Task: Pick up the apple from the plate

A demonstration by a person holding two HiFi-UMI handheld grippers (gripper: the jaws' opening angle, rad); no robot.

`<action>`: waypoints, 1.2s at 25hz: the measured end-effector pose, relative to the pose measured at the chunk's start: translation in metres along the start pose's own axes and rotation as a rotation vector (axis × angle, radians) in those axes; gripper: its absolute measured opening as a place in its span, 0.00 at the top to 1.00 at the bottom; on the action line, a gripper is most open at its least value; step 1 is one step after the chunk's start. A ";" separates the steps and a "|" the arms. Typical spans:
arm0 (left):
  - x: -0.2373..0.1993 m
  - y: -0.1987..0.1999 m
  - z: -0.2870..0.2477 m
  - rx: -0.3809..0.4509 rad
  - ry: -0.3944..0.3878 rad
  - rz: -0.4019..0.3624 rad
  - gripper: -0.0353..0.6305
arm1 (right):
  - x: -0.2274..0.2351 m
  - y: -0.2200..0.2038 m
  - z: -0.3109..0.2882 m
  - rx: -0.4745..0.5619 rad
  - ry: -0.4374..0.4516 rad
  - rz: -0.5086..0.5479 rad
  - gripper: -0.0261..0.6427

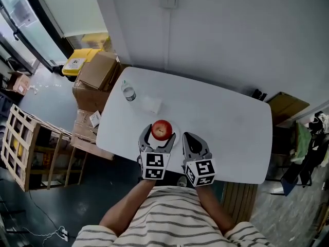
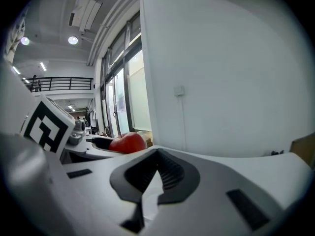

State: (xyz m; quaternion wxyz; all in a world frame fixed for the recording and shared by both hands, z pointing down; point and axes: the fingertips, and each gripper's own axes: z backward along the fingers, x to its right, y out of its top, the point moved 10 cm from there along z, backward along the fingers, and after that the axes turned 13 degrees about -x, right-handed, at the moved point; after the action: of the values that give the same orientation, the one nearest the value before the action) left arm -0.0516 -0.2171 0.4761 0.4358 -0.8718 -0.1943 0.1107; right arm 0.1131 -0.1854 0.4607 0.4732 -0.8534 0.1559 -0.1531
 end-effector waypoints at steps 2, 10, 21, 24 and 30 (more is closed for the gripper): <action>0.002 0.002 0.007 0.012 -0.001 0.000 0.34 | -0.003 0.001 0.003 0.008 0.002 0.006 0.95; 0.009 0.011 0.035 0.066 0.000 0.002 0.34 | -0.015 0.010 0.012 0.040 0.018 0.037 0.95; 0.009 0.015 0.067 0.126 0.023 0.041 0.34 | -0.032 0.012 0.022 0.067 0.032 0.064 0.95; 0.010 0.017 0.076 0.144 0.024 0.045 0.34 | -0.035 0.013 0.026 0.072 0.032 0.066 0.95; 0.015 0.014 0.087 0.168 0.040 0.036 0.34 | -0.039 0.008 0.030 0.078 0.037 0.070 0.95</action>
State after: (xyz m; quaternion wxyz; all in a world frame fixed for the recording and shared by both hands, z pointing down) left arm -0.0662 -0.1555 0.4127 0.5091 -0.8376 -0.1597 0.1171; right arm 0.0892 -0.1504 0.4339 0.5080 -0.8255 0.1882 -0.1582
